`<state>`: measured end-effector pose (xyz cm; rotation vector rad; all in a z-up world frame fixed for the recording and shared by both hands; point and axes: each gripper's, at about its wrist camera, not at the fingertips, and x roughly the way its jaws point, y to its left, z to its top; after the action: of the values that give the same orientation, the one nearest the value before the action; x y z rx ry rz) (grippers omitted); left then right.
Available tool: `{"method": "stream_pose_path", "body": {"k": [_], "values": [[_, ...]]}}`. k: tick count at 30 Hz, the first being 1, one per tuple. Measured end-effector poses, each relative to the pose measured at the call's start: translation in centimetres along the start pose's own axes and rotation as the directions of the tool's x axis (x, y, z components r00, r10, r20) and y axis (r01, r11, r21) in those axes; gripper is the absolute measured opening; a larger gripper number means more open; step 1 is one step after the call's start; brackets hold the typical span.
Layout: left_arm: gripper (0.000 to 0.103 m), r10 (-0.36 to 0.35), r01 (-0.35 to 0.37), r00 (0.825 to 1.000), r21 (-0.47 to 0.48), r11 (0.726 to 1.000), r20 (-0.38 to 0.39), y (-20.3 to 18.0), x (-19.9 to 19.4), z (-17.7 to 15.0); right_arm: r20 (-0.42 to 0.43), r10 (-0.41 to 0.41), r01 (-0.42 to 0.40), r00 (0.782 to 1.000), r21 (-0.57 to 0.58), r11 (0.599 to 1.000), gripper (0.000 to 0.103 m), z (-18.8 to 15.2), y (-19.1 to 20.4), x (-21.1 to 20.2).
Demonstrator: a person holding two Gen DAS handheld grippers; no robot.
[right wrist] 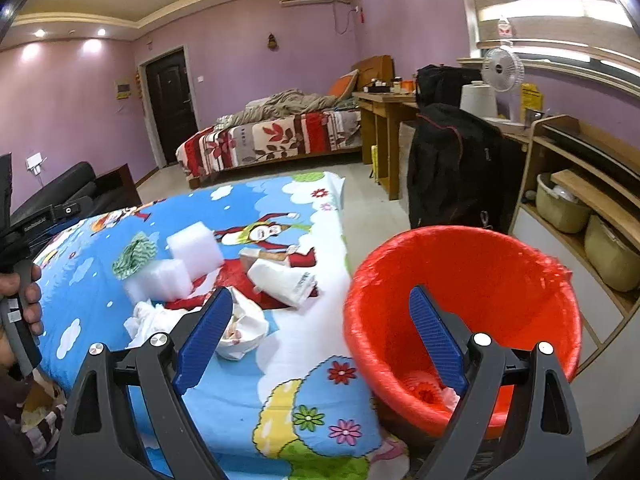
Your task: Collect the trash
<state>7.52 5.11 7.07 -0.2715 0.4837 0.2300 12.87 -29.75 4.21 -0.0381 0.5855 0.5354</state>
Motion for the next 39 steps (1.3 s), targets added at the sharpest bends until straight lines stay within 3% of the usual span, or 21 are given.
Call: {"method": "stream_pose_path", "body": {"k": [18, 23, 26, 39], "values": [[0.057, -0.041, 0.045, 0.984, 0.016, 0.999, -0.173, -0.7, 6.7, -3.3, -0.058, 0.047, -0.049, 0.997, -0.041, 0.998, 0.085, -0.9, 3.0, 2.5], [0.046, -0.041, 0.048, 0.976, 0.028, 0.998, -0.216, -0.9, 8.1, -3.8, -0.077, 0.055, -0.060, 0.995, -0.060, 0.996, 0.085, -1.2, 3.8, 3.4], [0.034, -0.045, 0.055, 0.969, 0.036, 0.998, -0.243, -1.0, 8.6, -4.3, -0.093, 0.062, -0.069, 0.994, -0.076, 0.995, 0.085, -1.4, 4.4, 4.1], [0.028, -0.051, 0.067, 0.973, 0.060, 0.996, -0.227, -1.5, 7.1, -4.4, -0.178, 0.057, -0.083, 0.982, -0.142, 0.986, 0.085, -2.0, 6.7, 7.9]]}}
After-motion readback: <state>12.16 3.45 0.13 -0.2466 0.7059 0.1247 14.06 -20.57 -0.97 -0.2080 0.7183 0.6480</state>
